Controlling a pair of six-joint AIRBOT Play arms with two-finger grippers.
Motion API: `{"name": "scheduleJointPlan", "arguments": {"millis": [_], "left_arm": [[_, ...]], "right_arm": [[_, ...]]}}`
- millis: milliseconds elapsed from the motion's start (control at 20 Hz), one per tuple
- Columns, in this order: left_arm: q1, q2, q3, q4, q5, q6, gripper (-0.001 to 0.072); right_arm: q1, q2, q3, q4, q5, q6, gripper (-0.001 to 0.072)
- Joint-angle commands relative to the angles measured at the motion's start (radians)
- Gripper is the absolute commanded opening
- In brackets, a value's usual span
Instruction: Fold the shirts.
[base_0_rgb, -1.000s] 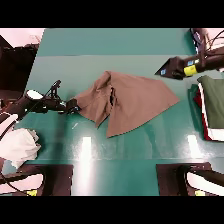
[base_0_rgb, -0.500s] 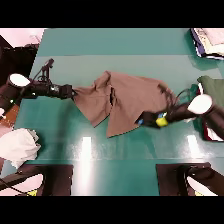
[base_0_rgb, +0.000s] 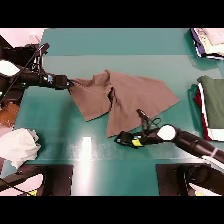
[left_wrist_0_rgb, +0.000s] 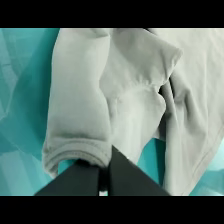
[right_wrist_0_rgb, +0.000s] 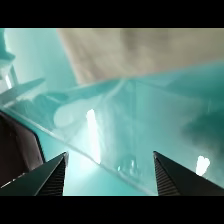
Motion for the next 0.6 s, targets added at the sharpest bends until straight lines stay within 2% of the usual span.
{"name": "scheduleJointPlan", "arguments": {"millis": [0,150,400,550], "left_arm": [[0.000,0.001,0.009,0.018,-0.020,0.000,0.0031],[0.000,0.001,0.009,0.027,-0.035,0.000,0.0031],[0.000,0.001,0.009,0.027,-0.038,0.000,0.0031],[0.000,0.001,0.009,0.027,-0.039,0.000,0.0031]], "right_arm": [[0.097,-0.120,0.084,0.027,-0.166,0.003,0.0572],[0.114,-0.187,0.142,0.027,-0.232,0.004,0.0550],[0.115,-0.231,0.167,0.027,-0.244,0.014,0.0502],[0.117,-0.230,0.167,0.027,-0.266,0.014,0.0361]]}}
